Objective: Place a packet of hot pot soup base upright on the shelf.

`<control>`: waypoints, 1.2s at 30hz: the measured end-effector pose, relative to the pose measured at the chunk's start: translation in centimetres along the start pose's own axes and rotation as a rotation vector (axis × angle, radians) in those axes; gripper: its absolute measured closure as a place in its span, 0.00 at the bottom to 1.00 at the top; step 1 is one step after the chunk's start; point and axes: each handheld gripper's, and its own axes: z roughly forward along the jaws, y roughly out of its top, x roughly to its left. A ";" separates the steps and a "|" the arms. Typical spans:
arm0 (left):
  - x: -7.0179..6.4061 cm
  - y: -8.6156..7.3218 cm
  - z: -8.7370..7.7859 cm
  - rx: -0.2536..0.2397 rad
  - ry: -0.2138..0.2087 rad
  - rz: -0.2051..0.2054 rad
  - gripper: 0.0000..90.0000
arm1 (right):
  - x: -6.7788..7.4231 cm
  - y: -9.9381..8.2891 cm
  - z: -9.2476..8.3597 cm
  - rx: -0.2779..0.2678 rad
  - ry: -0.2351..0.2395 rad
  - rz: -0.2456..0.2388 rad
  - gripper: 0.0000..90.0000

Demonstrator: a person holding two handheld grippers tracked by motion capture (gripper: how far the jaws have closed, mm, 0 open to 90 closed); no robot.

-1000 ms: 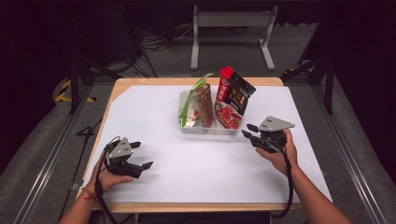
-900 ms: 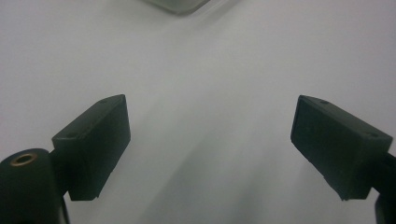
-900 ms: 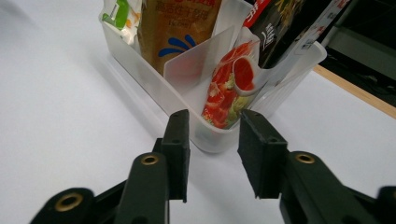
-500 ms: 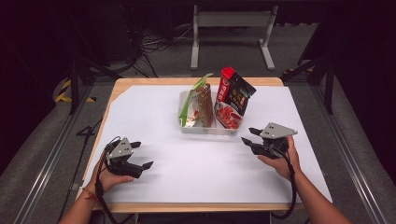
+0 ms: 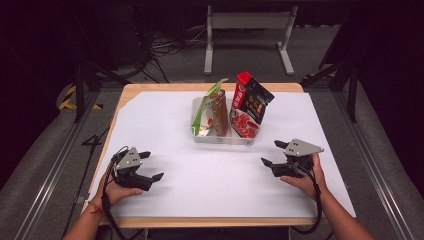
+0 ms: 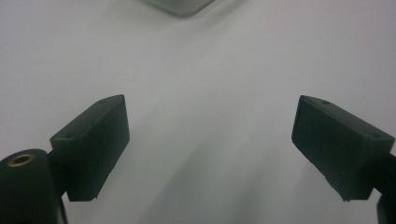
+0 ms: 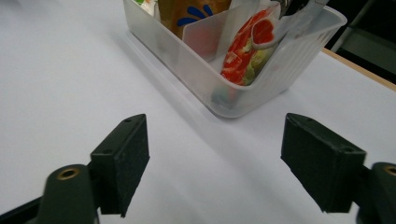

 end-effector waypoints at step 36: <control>0.0 0.2 0.3 0.006 0.023 0.002 0.12 | 0.3 -3.9 -2.9 -0.020 -0.068 0.031 0.11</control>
